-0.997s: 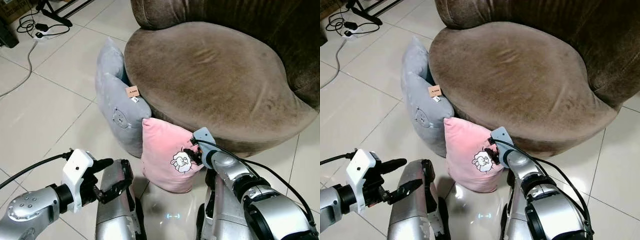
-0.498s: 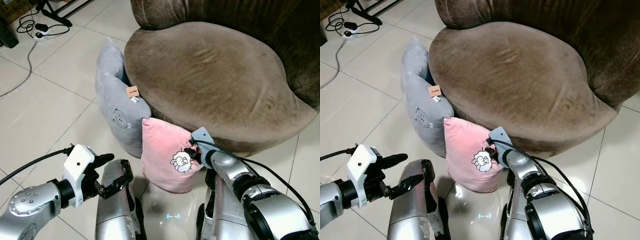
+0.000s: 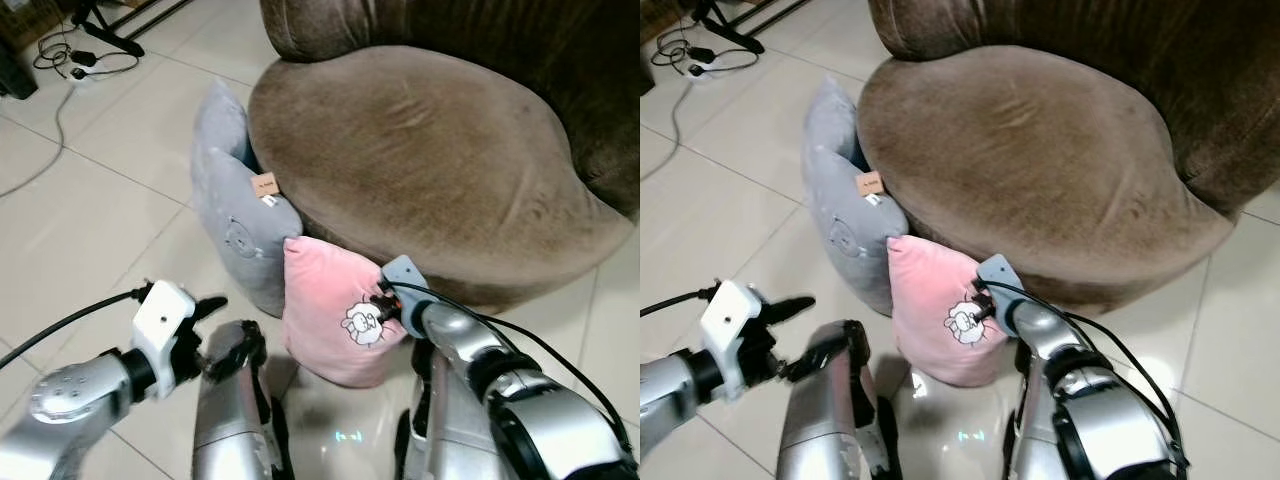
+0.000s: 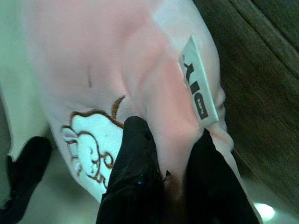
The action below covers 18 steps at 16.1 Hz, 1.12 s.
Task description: Move the pillow to the sofa from floor
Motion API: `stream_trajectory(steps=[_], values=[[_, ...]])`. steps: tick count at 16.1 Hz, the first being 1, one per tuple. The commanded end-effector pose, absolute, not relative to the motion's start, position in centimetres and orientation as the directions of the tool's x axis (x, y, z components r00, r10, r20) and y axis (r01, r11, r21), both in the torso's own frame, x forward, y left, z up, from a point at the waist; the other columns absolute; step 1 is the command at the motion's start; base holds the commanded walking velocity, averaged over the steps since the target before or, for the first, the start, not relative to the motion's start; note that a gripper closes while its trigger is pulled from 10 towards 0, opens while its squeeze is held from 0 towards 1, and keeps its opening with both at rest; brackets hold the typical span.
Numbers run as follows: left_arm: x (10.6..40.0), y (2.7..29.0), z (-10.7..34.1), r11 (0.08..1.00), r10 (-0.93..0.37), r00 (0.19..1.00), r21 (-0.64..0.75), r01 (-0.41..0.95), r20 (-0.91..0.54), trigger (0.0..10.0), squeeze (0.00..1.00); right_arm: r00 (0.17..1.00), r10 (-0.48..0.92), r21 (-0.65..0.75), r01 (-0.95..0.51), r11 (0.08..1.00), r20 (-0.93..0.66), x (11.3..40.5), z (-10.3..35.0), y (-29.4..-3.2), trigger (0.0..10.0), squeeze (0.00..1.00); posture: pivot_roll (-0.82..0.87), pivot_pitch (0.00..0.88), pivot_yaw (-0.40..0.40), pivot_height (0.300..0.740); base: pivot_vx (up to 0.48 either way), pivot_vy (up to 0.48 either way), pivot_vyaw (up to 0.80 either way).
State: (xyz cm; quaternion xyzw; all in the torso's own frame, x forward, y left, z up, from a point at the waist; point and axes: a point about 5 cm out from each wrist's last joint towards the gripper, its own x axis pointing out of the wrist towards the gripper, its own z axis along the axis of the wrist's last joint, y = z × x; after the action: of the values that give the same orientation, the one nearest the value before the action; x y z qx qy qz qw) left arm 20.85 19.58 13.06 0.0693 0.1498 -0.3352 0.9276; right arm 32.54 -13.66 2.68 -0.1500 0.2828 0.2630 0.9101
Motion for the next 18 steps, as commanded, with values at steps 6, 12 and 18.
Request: stream_trajectory(steps=[6, 12, 18], values=[[21.1, 18.3, 13.3, 0.790, -0.584, 0.778, 0.061, 0.610, -0.232, 10.0, 0.00, 0.624, 0.635, -0.047, -0.729, 0.683, -0.456, 30.4, 4.5, -19.3, 0.0, 0.00, 0.00, 0.107, 0.108, 0.505, 0.000, 0.000, 0.00], [21.7, 17.1, 15.3, 0.802, -0.563, 0.815, 0.146, 0.579, -0.139, 10.0, 0.00, 0.741, 0.661, -0.052, -0.660, 0.750, 0.118, 30.4, 20.3, -24.4, 0.0, 0.00, -0.02, 0.085, 0.086, 0.505, 0.000, 0.000, 0.00], [23.4, 17.2, 18.8, 0.855, -0.474, 0.880, 0.225, 0.467, -0.023, 10.0, 0.00, 0.844, 0.430, -0.078, -0.429, 0.900, 0.321, 29.9, 28.5, -24.9, 0.0, 0.00, -0.02, 0.076, 0.080, 0.505, 0.000, 0.000, 0.00]])
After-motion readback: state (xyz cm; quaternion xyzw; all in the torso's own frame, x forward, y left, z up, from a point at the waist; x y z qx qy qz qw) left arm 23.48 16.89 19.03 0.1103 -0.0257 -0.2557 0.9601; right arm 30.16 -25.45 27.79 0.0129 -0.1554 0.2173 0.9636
